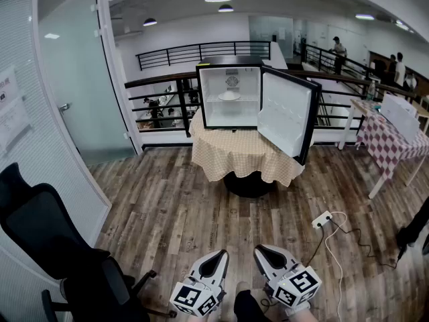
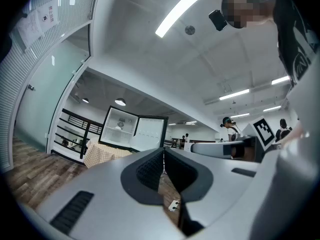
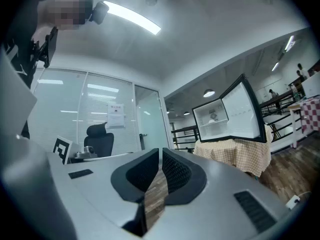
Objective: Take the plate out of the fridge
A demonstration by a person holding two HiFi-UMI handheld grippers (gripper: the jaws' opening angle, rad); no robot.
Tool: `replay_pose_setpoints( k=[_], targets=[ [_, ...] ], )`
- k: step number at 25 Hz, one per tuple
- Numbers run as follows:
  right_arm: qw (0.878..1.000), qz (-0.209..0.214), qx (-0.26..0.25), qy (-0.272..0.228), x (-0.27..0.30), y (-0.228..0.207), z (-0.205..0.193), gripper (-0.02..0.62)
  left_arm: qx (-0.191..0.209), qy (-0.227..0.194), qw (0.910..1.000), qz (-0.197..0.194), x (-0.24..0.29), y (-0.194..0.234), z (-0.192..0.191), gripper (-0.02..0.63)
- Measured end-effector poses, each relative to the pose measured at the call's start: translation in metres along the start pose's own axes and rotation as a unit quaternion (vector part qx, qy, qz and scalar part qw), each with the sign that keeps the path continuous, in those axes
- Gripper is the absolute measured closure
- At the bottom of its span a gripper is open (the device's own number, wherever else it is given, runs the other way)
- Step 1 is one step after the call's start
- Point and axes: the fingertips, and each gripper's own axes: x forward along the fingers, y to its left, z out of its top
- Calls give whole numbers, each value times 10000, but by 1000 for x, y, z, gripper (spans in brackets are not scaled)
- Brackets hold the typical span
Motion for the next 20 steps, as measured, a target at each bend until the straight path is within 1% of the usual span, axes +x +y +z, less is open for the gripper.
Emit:
replay_pose_setpoints(
  k=[7,13,16,20],
  targets=[
    [9995,245,-175,100,56,-28,6,548,13,85,9999,136,46,44,1,594],
    [9996,230,36,182,96,-74,8,549,-50,149,9996,234,91,81,1,594],
    [9989,395,206,176,117,-92,9,548,-36,253,9993,284,115,99,-2,594],
    [9979,571,261,148,146,-119,14,548,9,328,9992,248,155,118,-1,594]
  ],
)
